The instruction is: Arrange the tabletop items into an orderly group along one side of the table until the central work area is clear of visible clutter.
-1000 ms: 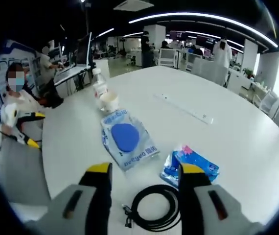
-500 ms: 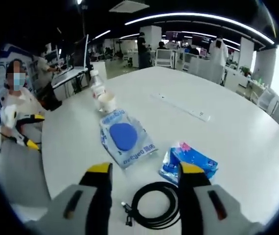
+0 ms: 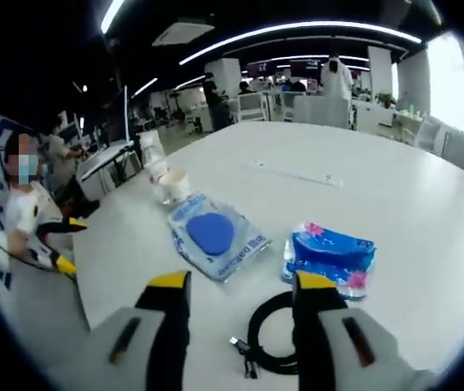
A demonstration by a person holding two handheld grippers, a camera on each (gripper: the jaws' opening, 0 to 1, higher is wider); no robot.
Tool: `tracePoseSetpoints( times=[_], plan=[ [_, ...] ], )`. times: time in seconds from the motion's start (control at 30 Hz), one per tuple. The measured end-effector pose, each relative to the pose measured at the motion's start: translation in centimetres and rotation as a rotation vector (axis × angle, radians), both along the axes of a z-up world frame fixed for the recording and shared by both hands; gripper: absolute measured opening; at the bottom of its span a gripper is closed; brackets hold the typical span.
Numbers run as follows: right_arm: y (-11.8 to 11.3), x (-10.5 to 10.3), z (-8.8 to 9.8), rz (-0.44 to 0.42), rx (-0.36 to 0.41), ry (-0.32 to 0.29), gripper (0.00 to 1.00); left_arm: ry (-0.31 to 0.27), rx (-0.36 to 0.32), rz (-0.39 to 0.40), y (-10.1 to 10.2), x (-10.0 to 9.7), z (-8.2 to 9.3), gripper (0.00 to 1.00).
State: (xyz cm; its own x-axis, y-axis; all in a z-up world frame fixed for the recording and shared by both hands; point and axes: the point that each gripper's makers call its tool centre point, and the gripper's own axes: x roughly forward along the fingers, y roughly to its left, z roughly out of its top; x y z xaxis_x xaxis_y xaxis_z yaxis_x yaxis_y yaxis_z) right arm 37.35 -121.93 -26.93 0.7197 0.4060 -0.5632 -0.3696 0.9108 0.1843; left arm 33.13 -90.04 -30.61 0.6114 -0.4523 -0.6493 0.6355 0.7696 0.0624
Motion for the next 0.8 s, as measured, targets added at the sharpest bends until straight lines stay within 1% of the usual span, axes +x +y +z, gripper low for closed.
tracePoseSetpoints(
  times=[0.13,0.3,0.4,0.5,0.57,0.8],
  plan=[
    [-0.4,-0.7,-0.3,-0.030,0.014,0.006,0.47,-0.001,0.002,-0.022,-0.9,1.3,0.0,0.70],
    [-1.1,-1.9,-1.1,-0.071,0.029,0.027,0.46,0.017,-0.023,-0.034,-1.6,3.4,0.0,0.70],
    [-1.6,-2.4,-1.7,-0.086,0.026,0.042,0.46,0.021,-0.003,-0.049,-1.8,4.3,-0.3,0.70],
    [-2.1,-2.7,-2.4,-0.102,0.028,0.062,0.45,0.027,-0.014,-0.045,-2.0,4.9,-0.4,0.70],
    [-2.1,-2.8,-2.5,-0.105,0.026,0.066,0.45,0.029,-0.022,-0.042,-2.2,5.2,-0.5,0.70],
    [-1.9,-2.8,-2.9,-0.114,0.032,0.080,0.44,0.047,-0.003,-0.073,-2.6,5.8,-1.2,0.69]
  ],
)
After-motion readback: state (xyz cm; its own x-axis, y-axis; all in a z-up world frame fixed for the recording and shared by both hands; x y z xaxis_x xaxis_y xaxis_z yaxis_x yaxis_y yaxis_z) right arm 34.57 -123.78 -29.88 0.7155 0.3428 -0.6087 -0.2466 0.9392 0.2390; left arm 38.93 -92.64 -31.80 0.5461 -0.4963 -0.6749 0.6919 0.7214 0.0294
